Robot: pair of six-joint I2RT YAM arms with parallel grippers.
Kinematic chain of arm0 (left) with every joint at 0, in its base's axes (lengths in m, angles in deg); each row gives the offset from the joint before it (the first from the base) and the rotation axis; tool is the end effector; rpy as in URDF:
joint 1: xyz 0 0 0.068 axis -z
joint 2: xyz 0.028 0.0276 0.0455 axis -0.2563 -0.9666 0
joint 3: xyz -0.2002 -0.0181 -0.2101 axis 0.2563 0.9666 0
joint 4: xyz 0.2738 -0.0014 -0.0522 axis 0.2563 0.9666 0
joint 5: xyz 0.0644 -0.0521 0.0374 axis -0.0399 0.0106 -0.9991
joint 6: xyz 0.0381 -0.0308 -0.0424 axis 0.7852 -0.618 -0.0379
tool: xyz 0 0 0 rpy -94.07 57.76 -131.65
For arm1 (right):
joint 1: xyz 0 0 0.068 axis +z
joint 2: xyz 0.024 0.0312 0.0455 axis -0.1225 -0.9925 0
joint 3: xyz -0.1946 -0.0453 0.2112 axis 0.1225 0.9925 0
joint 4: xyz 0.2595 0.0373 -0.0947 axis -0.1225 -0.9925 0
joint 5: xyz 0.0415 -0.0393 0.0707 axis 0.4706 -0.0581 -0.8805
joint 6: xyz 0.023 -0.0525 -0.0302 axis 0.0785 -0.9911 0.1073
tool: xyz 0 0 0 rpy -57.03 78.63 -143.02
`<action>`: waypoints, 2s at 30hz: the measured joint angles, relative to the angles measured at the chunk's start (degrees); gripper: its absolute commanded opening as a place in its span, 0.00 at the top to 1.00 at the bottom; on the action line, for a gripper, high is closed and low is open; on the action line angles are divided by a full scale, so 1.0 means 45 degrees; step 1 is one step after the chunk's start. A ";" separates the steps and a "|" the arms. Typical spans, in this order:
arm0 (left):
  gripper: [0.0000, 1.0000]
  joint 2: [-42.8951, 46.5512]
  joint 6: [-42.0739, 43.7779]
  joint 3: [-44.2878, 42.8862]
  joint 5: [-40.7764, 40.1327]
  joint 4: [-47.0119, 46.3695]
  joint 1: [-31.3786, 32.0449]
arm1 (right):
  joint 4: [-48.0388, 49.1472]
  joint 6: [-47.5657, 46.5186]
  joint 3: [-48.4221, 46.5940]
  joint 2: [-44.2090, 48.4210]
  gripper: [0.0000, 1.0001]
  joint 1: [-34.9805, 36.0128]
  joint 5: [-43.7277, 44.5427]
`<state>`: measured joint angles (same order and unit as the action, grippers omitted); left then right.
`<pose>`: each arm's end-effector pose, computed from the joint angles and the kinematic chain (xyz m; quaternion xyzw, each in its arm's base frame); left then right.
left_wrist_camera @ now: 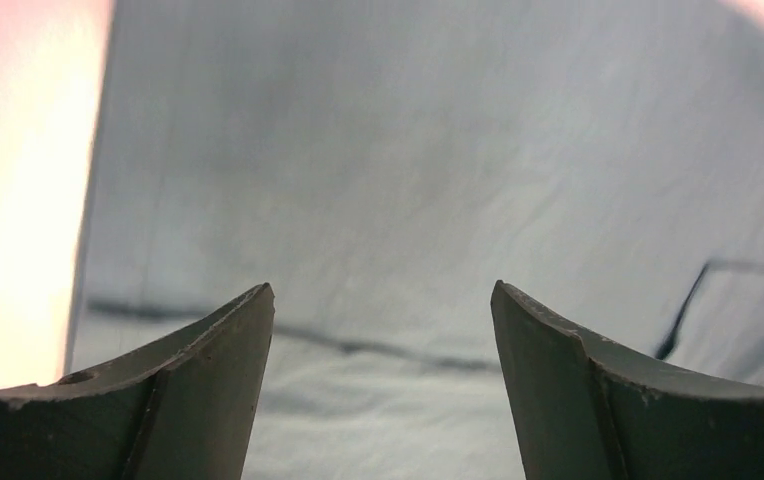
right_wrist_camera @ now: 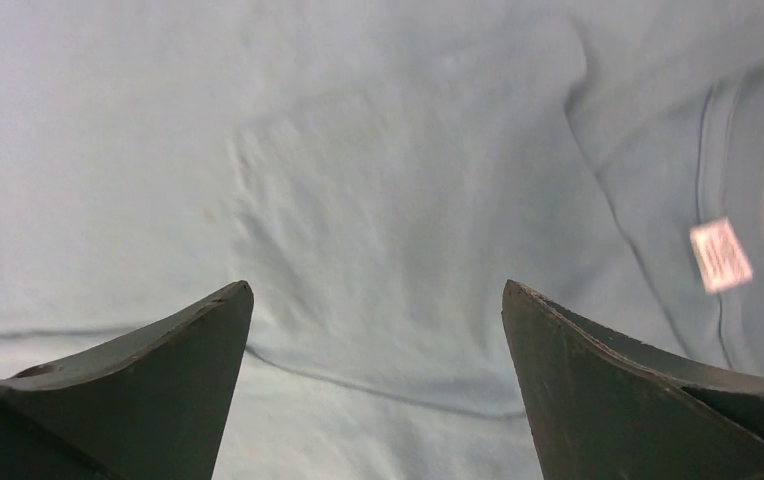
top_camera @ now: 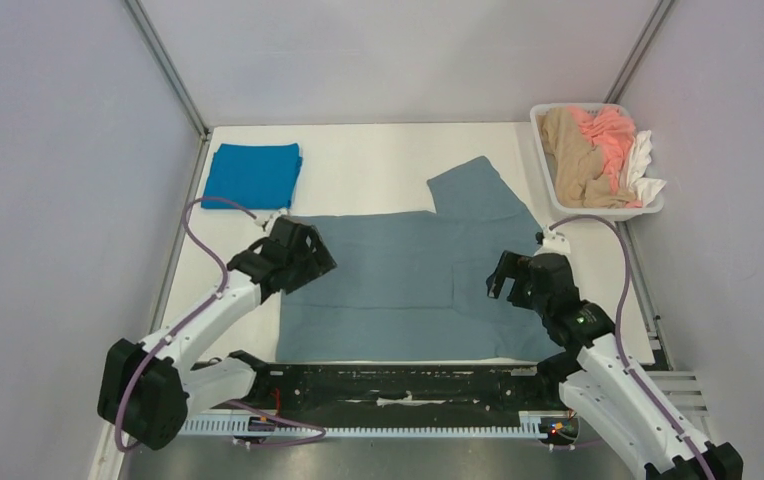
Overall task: Fold and stack the t-shirts
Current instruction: Fold the flattened tshirt in 1/3 of the way, then grab the side of the flattened tshirt furthest away from the robot with both arms
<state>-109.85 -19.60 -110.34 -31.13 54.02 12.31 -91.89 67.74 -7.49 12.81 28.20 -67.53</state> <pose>0.2002 -0.0950 0.2098 -0.2152 0.9294 -0.1336 0.2683 0.1434 0.0467 0.1918 0.1067 0.9093 0.1045 0.3884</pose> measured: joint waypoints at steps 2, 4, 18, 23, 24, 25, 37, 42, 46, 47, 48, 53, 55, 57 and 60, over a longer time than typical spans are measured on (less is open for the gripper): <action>0.14 -0.0685 0.0364 -0.0782 -0.0253 -0.0471 -0.0680 | 0.0816 -0.0262 -0.0476 -0.0321 0.02 0.0000 0.0185; 0.14 -0.1690 0.0772 -0.1467 -0.0262 -0.1093 -0.1651 | 0.1705 -0.0505 -0.0612 -0.0641 0.02 0.0000 0.0199; 0.17 -0.9641 0.2487 -0.5867 0.0486 -0.4308 -0.5508 | 0.4522 -0.1588 -0.0612 -0.2827 0.02 0.0000 -0.0112; 0.32 -1.0627 0.2608 -0.6523 0.1787 -0.5610 -0.5654 | 0.4658 -0.1710 -0.0612 -0.2934 0.02 0.0000 -0.0131; 0.35 -1.0700 0.2623 -0.6557 0.1977 -0.5727 -0.5673 | 0.4687 -0.1724 -0.0612 -0.2934 0.02 0.0000 -0.0131; 0.37 -1.0763 0.2647 -0.6557 0.2191 -0.5882 -0.5697 | 0.4711 -0.1734 -0.0612 -0.2929 0.02 0.0000 -0.0126; 0.45 -1.0540 0.2647 -0.6042 0.2414 -0.5974 -0.5673 | 0.4809 -0.1734 -0.0612 -0.2866 0.02 -0.0005 -0.0126; 0.44 -1.0370 0.2652 -0.6305 0.1239 -0.4765 -0.5561 | 0.4809 -0.1749 -0.0612 -0.2875 0.02 0.0000 -0.0121; 0.44 -1.0360 0.2676 -0.6615 0.0350 -0.3808 -0.5576 | 0.4799 -0.1802 -0.0612 -0.2992 0.02 0.0000 -0.0117; 0.43 -1.0360 0.2710 -0.6664 0.0296 -0.3623 -0.5586 | 0.4804 -0.1807 -0.0612 -0.3021 0.02 0.0000 -0.0107; 0.43 -1.0360 0.2735 -0.6688 0.0282 -0.3517 -0.5595 | 0.4799 -0.1812 -0.0612 -0.3041 0.02 0.0000 -0.0107; 0.45 -1.0360 0.2744 -0.6747 0.0403 -0.3269 -0.5595 | 0.4799 -0.1885 -0.0612 -0.3109 0.02 0.0000 -0.0102; 0.51 -1.0360 0.2744 -0.6747 0.0471 -0.3249 -0.5600 | 0.4799 -0.1928 -0.0612 -0.3113 0.02 0.0000 -0.0092; 0.60 -1.0360 0.2773 -0.6727 0.0568 -0.3225 -0.5605 | 0.4799 -0.1948 -0.0612 -0.3118 0.02 0.0000 -0.0053; 0.90 -1.0365 0.2851 -0.6654 0.1064 -0.3225 -0.5659 | 0.4804 -0.1987 -0.0612 -0.3215 0.02 0.0000 -0.0039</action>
<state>-156.49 -6.77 -140.28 -26.34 39.51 -13.16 -70.27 58.80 -10.25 -1.66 28.20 -67.70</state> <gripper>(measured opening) 0.376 0.979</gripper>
